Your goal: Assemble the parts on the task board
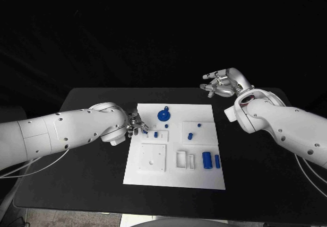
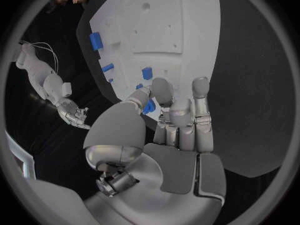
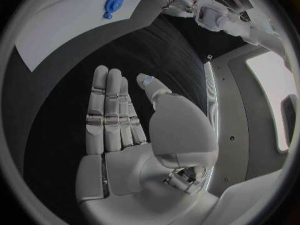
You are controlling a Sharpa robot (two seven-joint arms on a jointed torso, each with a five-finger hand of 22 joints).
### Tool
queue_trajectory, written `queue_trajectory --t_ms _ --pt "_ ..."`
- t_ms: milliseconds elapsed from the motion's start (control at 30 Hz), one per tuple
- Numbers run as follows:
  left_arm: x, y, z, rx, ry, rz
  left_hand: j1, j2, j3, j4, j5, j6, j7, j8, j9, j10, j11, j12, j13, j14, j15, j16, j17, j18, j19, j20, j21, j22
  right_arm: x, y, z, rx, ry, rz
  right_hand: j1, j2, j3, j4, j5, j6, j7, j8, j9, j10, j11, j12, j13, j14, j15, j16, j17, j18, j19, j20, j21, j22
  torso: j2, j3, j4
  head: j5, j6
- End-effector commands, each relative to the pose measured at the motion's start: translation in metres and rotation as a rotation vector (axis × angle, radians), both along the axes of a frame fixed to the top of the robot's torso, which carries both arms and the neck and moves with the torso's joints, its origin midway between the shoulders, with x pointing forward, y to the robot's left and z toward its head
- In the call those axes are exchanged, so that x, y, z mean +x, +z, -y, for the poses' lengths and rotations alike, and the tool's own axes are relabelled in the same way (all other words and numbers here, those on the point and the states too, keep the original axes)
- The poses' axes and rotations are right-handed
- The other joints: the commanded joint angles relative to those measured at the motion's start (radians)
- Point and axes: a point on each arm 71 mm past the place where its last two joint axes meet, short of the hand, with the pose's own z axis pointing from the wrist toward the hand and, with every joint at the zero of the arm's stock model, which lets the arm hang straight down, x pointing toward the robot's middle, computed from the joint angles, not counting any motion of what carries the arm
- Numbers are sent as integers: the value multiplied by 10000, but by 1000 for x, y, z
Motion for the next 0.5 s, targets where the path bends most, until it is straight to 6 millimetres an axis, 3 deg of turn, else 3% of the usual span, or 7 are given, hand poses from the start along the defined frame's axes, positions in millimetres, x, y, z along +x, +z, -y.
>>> queue_trajectory --t_ms 33,267,500 --pt "-2 -3 4 213 -97 -17 -36 26 680 -610 65 1681 -1259 49 1494 114 -458 -4 43 39 -89 -68 -37 -29 2 -44 -1 200 0 -1 -1 -4 171 -34 69 9 -31 -35 38 -23 73 -26 -13 -24 3 39 -13 54 23 -56 10 -112 -23 29 67 -15 19 8 1 -33 -28" --pt "-3 -9 6 303 -82 14 -33 85 694 -521 -31 1511 -1262 37 2283 115 -449 -11 108 33 -89 -75 -64 -32 6 -48 -3 202 0 -1 0 -12 150 -43 69 9 -31 -35 38 -23 73 -26 -13 -24 3 39 -13 54 23 -56 10 -112 -23 29 67 -15 16 -2 15 -57 -51" --pt "-3 -10 9 385 -145 50 -37 87 696 -514 -59 1513 -1261 34 2330 113 -455 -22 111 30 -89 -70 -59 -28 3 -39 -7 199 0 -1 0 -13 151 -47 47 15 -26 -47 60 -23 75 -25 -12 -35 7 42 -18 50 26 -65 12 -113 -28 31 68 -35 12 -4 15 -54 -78"
